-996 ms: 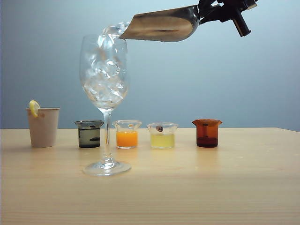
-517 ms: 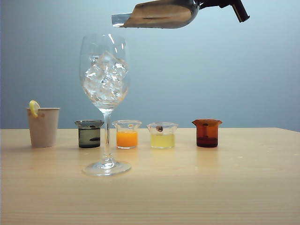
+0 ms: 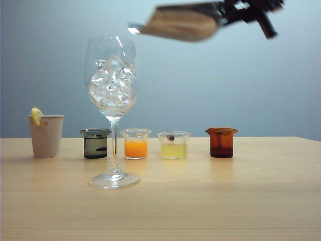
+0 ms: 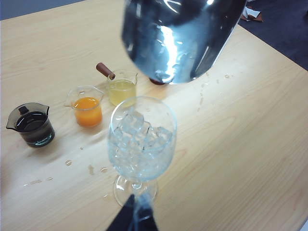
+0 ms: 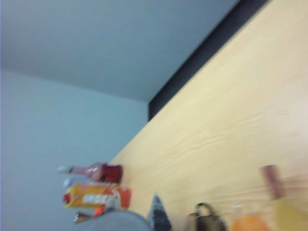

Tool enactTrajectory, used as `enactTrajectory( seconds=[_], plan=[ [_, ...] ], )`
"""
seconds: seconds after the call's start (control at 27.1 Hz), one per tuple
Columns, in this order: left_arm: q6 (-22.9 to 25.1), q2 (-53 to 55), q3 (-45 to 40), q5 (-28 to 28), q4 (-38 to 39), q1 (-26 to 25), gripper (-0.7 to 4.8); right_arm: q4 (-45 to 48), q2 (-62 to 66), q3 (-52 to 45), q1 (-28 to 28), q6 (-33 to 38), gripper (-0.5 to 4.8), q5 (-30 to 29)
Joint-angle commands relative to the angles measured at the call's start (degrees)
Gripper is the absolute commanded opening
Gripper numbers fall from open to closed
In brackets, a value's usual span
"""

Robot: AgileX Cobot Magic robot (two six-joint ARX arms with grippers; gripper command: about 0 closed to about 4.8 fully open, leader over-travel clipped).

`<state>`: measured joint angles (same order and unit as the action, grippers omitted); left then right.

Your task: Pick up the ice scoop on the desk filled with ice cubes, pour the ice into the goblet, and finally put the scoop back on the table.

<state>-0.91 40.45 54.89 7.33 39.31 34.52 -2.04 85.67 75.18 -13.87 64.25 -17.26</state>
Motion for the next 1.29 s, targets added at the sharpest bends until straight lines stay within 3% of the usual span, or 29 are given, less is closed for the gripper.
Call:
enactTrajectory(
  seconds=[0.04,0.33,0.59,0.77,1.0,1.29],
  plan=[
    [0.26,-0.11,0.09,-0.02,-0.42,-0.07,-0.05,2.45,-0.20,-2.34,3.98,0.66,-0.06,-2.84],
    [0.26,-0.11,0.09,-0.02,-0.39,-0.07,-0.05,6.47,-0.33,-9.86,18.38,0.17,-0.06,-9.90],
    [0.26,-0.09,0.09,-0.02,-0.39,-0.07,-0.05,10.40,-0.17,-14.01,26.64,-1.31,-0.06,-9.68],
    [0.26,-0.09,0.09,-0.02,-0.42,-0.07,-0.05,14.29,4.04,-14.56,35.58,-3.02,-0.06,-9.88],
    [0.26,-0.09,0.09,-0.02,-0.42,-0.07,-0.05,24.61,12.87,-14.51,38.58,-1.68,-0.06,-9.88],
    [0.26,-0.09,0.09,-0.02,-0.42,-0.07,-0.05,41.44,30.97,-10.73,38.40,1.55,-0.06,-6.78]
  ],
)
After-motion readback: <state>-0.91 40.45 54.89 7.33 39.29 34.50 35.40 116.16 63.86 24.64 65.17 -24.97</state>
